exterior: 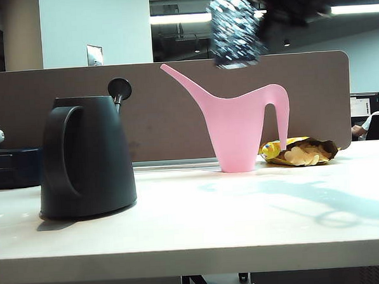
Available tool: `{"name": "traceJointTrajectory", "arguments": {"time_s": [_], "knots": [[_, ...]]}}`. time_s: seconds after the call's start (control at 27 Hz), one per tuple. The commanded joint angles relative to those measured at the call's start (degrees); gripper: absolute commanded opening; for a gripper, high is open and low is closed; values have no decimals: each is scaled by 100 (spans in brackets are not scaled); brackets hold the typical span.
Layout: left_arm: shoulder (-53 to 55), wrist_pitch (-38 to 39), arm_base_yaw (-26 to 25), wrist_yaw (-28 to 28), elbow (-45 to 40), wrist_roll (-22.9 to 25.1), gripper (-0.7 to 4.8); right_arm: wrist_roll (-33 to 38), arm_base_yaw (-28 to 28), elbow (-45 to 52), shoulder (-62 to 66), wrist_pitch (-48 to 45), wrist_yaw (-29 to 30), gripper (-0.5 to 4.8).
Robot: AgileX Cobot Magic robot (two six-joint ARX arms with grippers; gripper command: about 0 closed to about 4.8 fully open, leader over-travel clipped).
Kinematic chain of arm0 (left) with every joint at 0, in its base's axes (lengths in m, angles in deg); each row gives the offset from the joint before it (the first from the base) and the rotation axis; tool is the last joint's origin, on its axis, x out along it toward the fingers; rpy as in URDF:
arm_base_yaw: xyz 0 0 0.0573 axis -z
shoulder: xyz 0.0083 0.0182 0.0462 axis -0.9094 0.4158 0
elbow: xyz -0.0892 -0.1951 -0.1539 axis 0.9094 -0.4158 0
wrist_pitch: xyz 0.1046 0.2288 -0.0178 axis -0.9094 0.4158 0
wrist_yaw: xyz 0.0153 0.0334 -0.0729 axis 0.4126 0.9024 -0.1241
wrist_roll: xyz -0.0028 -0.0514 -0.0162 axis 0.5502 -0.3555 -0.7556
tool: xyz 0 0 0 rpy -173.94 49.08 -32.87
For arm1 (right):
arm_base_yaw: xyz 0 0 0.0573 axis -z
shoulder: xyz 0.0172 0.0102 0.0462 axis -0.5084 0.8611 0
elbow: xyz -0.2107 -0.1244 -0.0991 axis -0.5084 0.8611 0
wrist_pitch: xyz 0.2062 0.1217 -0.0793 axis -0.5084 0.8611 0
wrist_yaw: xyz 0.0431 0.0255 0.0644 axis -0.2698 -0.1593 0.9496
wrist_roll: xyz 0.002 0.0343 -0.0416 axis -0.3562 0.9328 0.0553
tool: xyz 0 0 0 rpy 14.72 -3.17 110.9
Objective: Pour the water from the cup into the kettle.
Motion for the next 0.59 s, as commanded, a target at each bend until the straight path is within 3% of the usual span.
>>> {"name": "traceJointTrajectory", "arguments": {"time_s": [0.04,0.3,0.59], "knots": [[4,-31,2,17,13,24,-5,-225,-426,-363,2,118,-599,-9],[4,-33,2,24,11,24,-5,-1069,-1438,-584,57,212,-1617,-9],[4,-33,2,20,11,24,-5,-1895,-2092,-1305,697,317,-2201,-9]]}}
